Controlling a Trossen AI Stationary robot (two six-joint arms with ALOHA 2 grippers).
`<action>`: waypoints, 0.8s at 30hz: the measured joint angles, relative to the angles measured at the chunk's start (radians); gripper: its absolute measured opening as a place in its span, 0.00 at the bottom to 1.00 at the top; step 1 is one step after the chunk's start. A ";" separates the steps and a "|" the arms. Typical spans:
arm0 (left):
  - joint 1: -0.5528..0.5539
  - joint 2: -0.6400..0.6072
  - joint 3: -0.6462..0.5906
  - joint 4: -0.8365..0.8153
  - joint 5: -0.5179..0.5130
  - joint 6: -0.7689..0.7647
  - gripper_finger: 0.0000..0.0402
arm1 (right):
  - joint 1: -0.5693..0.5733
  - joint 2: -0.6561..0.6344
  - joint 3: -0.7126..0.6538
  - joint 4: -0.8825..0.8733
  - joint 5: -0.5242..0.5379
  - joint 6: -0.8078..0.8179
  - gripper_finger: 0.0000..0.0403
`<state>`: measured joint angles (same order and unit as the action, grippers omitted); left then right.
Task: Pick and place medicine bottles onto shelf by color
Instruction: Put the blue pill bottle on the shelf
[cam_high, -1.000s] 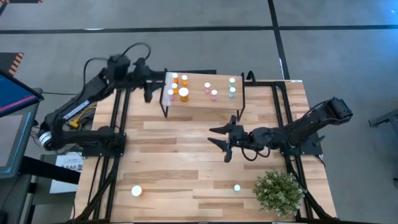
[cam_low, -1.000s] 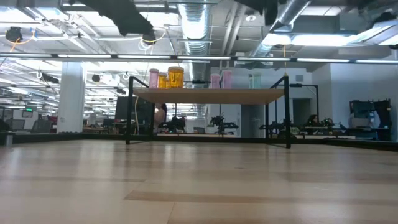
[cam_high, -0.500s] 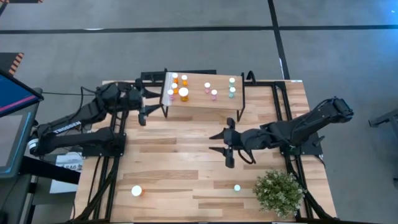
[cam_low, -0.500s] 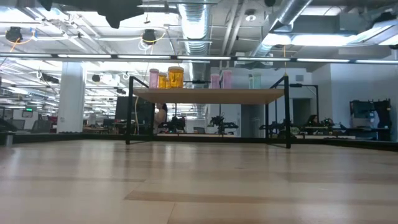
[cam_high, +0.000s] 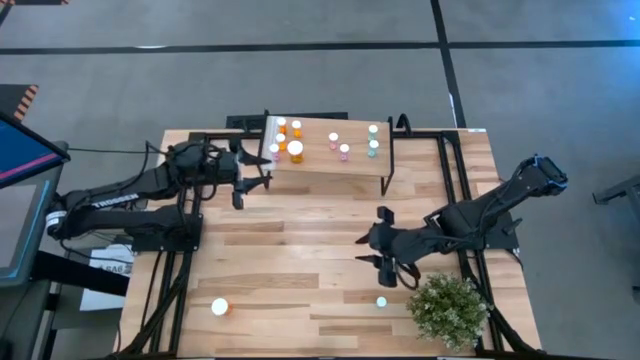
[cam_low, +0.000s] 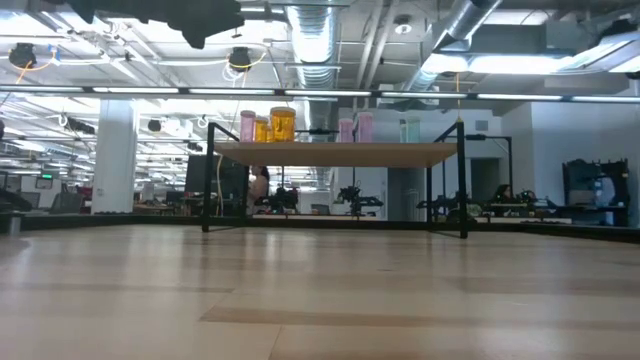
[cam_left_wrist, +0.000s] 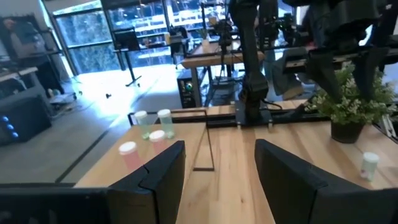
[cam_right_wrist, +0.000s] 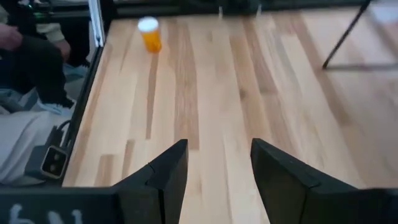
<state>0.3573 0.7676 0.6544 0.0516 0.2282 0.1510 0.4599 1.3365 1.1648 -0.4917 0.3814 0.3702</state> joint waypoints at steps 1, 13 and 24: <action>-0.004 0.007 0.000 0.005 0.000 0.000 0.45 | 0.000 0.000 0.000 -0.020 -0.001 0.022 0.49; -0.037 0.059 0.001 0.020 -0.003 -0.016 0.45 | 0.001 0.000 0.000 -0.088 -0.024 0.056 0.49; -0.037 0.059 0.001 0.023 -0.005 -0.051 0.45 | -0.031 0.000 0.000 -0.216 -0.045 0.009 0.49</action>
<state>0.3202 0.8268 0.6552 0.0747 0.2234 0.0998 0.4286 1.3365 1.1648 -0.7074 0.3367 0.3796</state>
